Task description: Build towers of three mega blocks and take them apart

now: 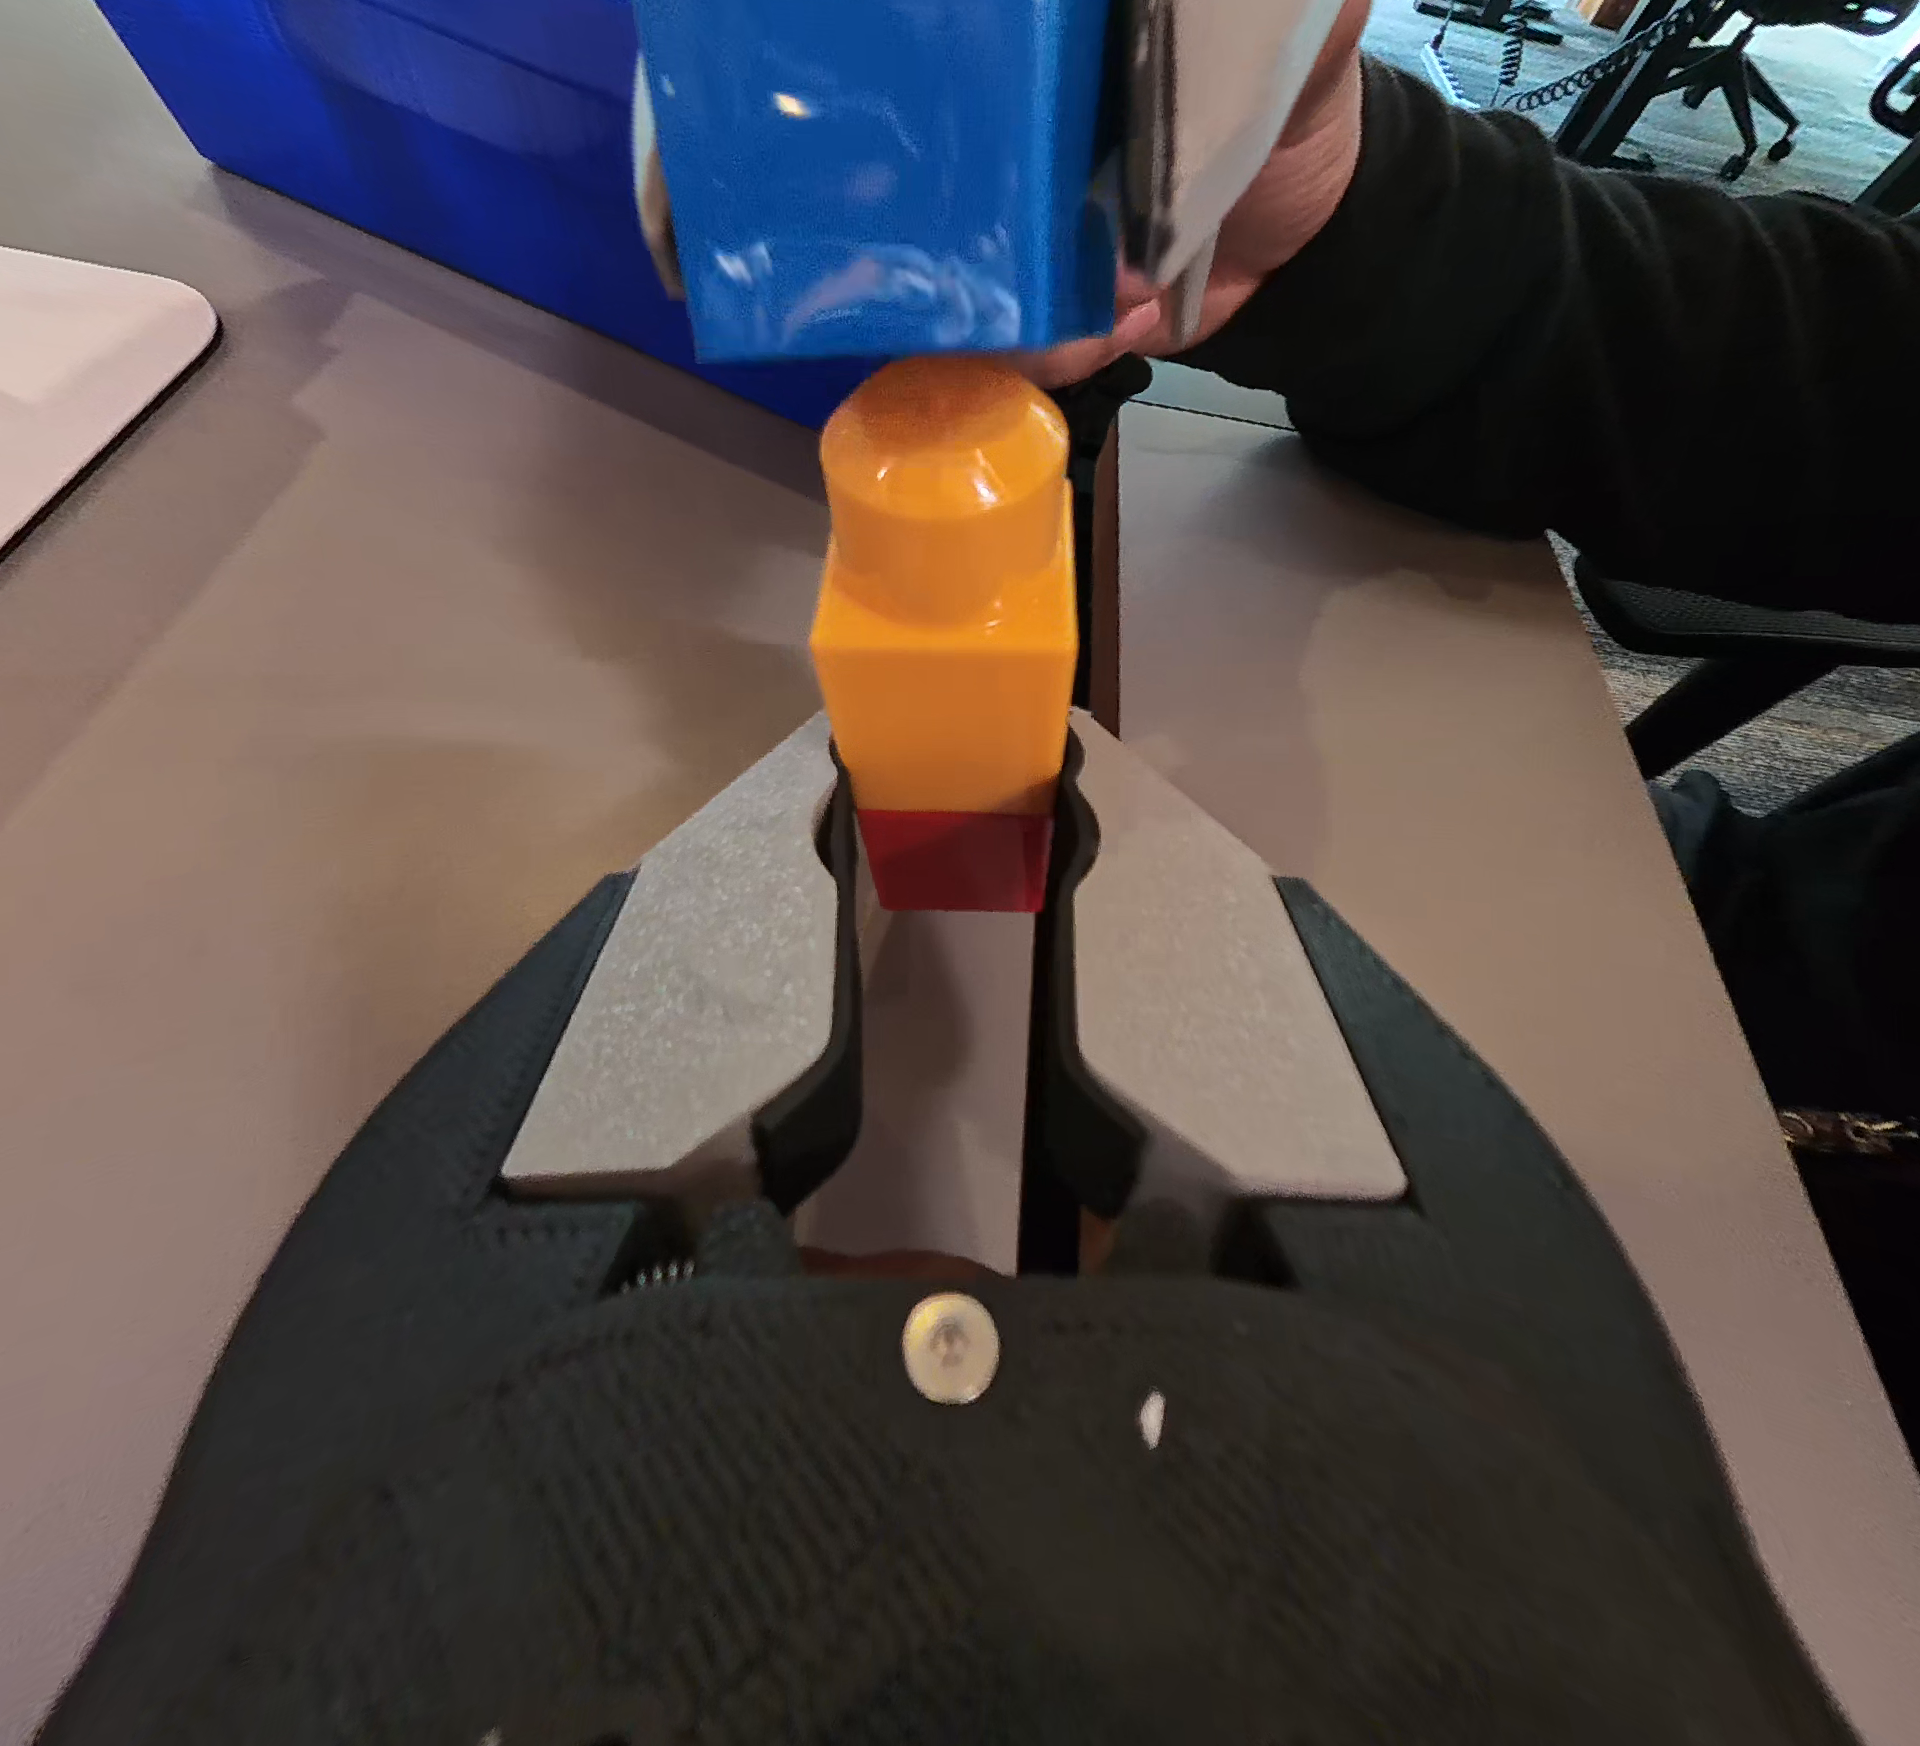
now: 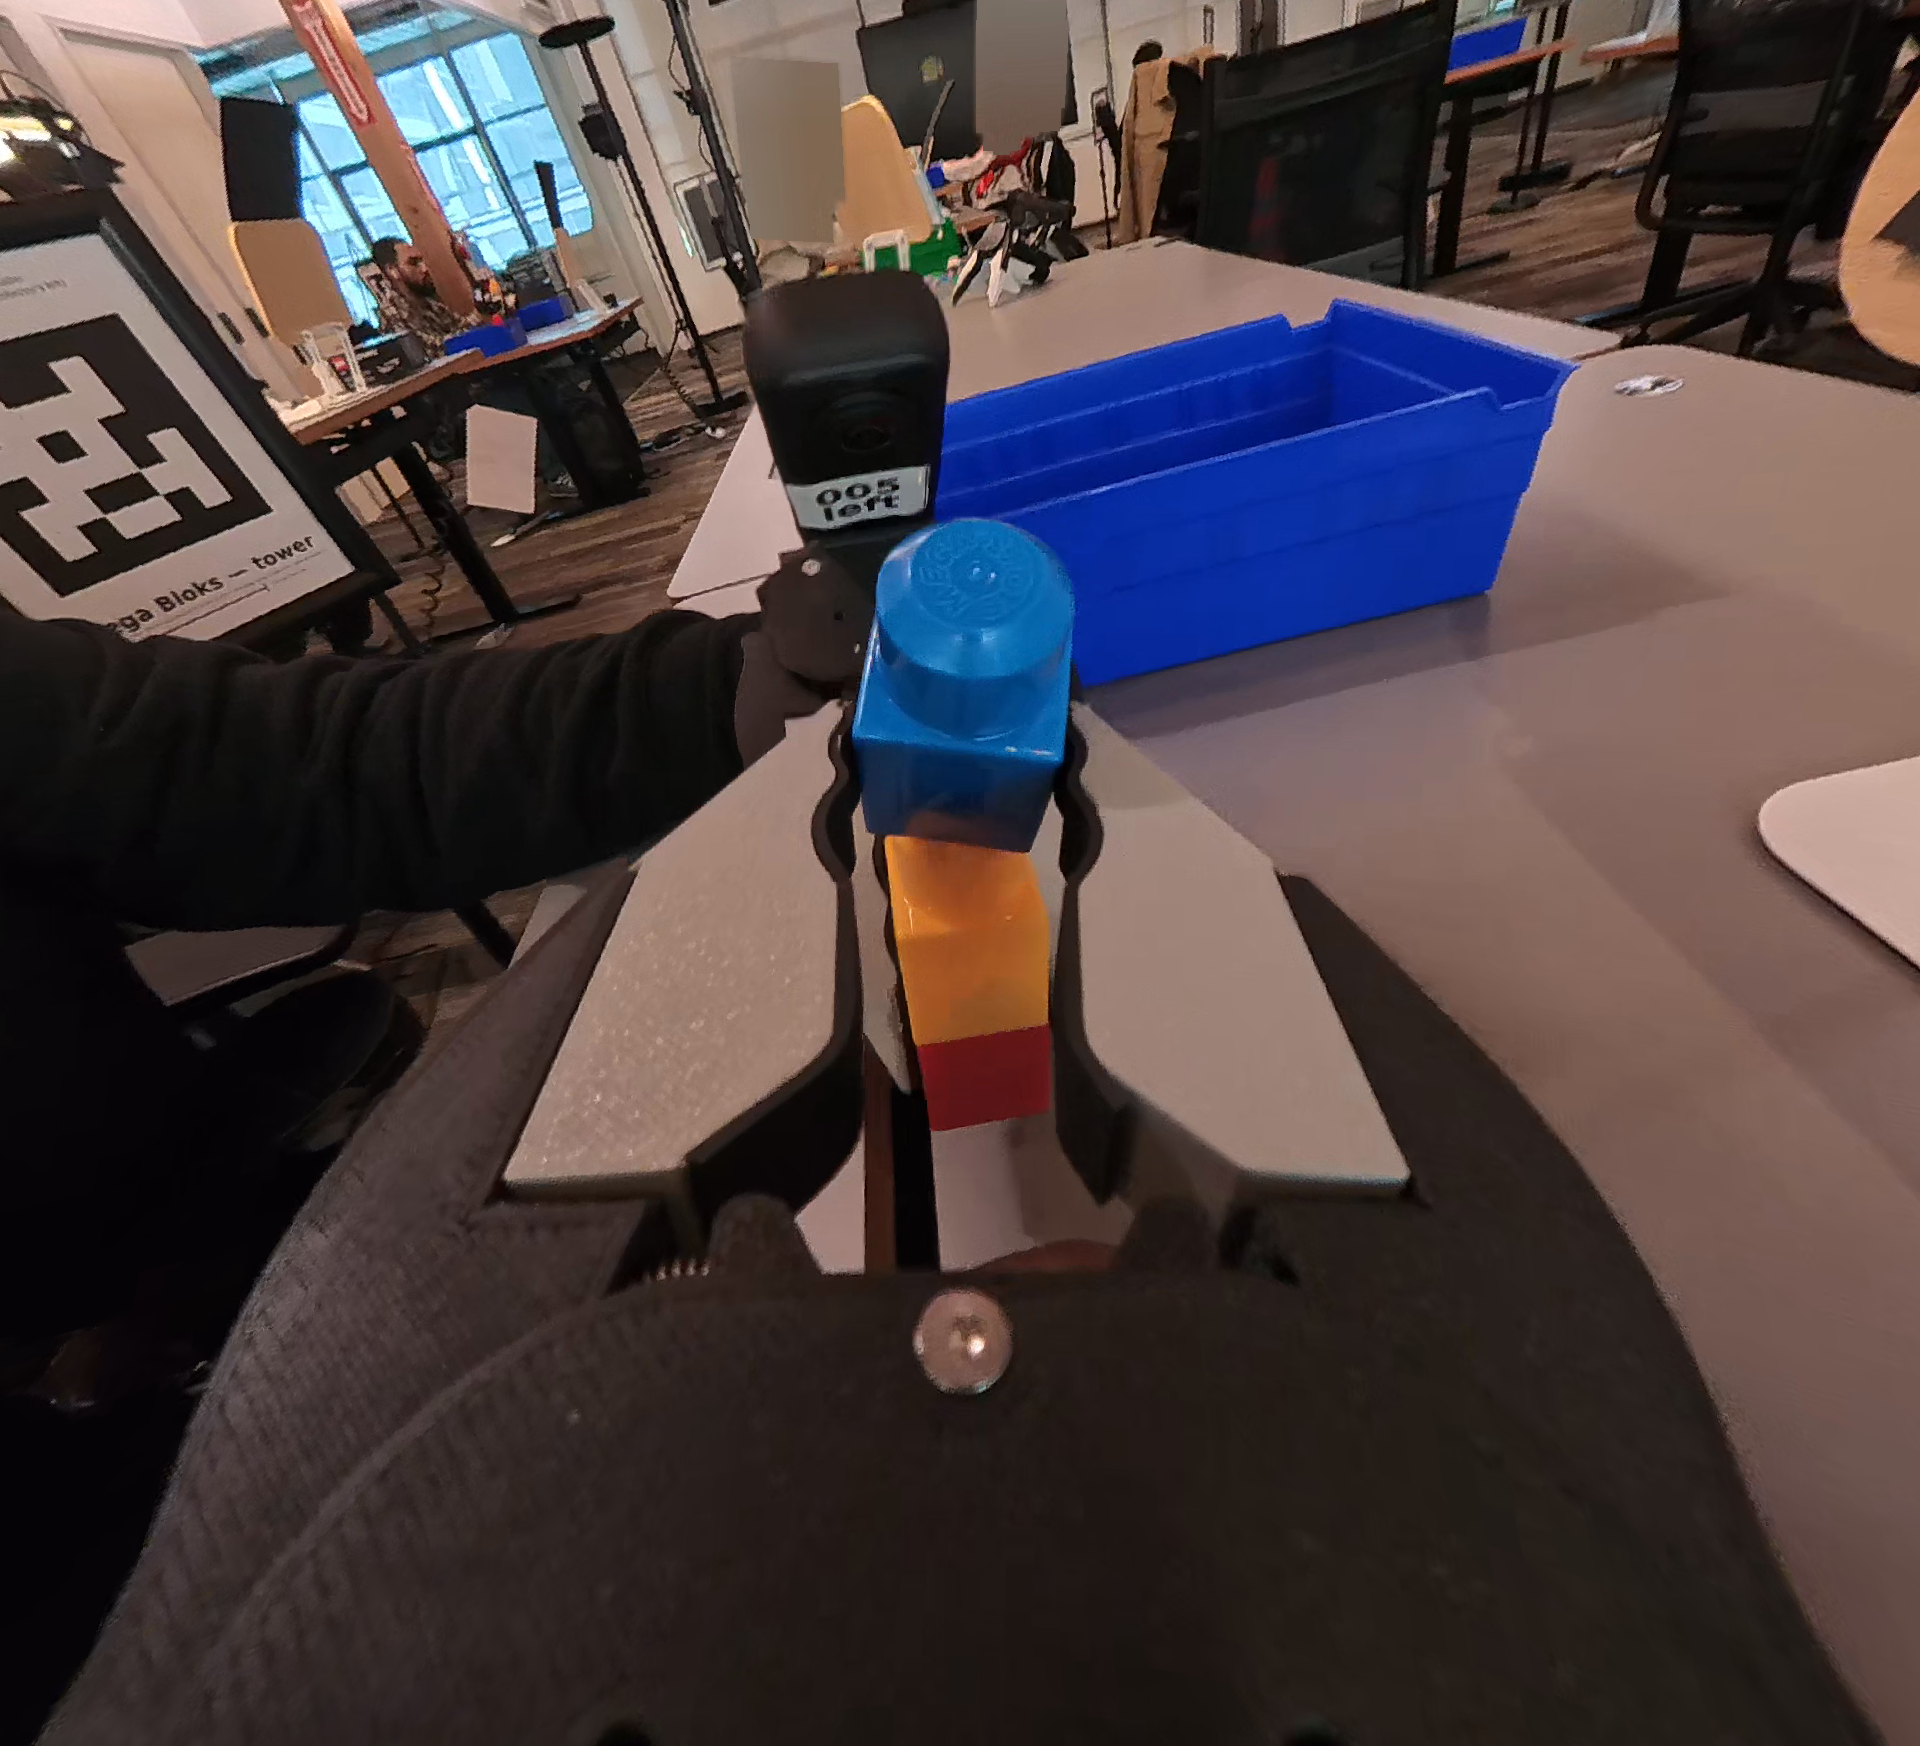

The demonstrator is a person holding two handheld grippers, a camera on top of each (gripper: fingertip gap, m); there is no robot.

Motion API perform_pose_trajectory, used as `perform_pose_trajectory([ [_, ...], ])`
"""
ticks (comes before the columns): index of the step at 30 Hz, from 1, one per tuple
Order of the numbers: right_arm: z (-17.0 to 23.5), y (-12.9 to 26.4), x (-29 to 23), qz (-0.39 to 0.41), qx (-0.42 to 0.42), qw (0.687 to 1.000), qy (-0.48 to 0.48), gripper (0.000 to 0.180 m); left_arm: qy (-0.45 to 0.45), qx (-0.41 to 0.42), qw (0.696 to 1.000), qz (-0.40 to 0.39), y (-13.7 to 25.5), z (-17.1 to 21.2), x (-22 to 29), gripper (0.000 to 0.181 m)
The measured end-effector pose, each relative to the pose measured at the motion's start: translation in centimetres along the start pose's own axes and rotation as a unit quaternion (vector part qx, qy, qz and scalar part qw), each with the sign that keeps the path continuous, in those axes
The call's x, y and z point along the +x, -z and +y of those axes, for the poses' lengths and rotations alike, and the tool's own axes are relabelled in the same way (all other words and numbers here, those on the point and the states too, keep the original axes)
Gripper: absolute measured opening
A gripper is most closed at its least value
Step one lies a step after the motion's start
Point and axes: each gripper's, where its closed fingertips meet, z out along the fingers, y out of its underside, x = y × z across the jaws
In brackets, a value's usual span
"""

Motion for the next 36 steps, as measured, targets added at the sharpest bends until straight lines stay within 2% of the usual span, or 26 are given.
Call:
perform_pose_trajectory([
  [5,2.2,0.1,-0.4,-0.017,-0.072,0.997,-0.008,0.034,0.007,-0.018,1.0,0.02,-0.2,0.6,0.6,0.035],
  [9,2.8,0.0,-1.1,-0.043,-0.088,0.995,-0.019,0.034,0.003,-0.027,0.999,0.044,0.0,0.8,1.5,0.035],
  [13,3.7,0.0,-4.2,-0.127,-0.116,0.985,-0.025,0.034,-0.007,-0.038,0.989,0.143,0.4,1.3,5.0,0.035],
  [15,3.8,0.0,-4.7,-0.138,-0.122,0.983,-0.028,0.034,-0.004,-0.041,0.985,0.17,0.6,1.5,6.0,0.035],
  [18,4.0,0.1,-3.6,-0.106,-0.13,0.985,-0.034,0.034,0.017,-0.043,0.988,0.15,0.2,1.5,5.1,0.034],
  [22,4.9,0.4,-0.8,-0.023,-0.16,0.987,-0.024,0.033,0.048,-0.07,0.994,0.064,-0.6,2.1,2.3,0.034],
  [24,5.5,0.4,-0.6,-0.016,-0.175,0.984,-0.022,0.033,0.048,-0.089,0.994,0.045,-0.8,2.8,1.8,0.034],
  [27,5.1,0.4,-2.0,-0.056,-0.164,0.984,-0.027,0.033,0.045,-0.075,0.992,0.09,-0.5,2.4,3.2,0.034],
  [32,4.3,0.4,-5.2,-0.137,-0.148,0.979,-0.034,0.033,0.053,-0.046,0.975,0.209,0.5,1.1,7.3,0.034],
  [36,5.0,0.3,-4.0,-0.107,-0.166,0.979,-0.052,0.034,0.065,-0.061,0.98,0.176,-0.1,1.7,6.1,0.034],
])
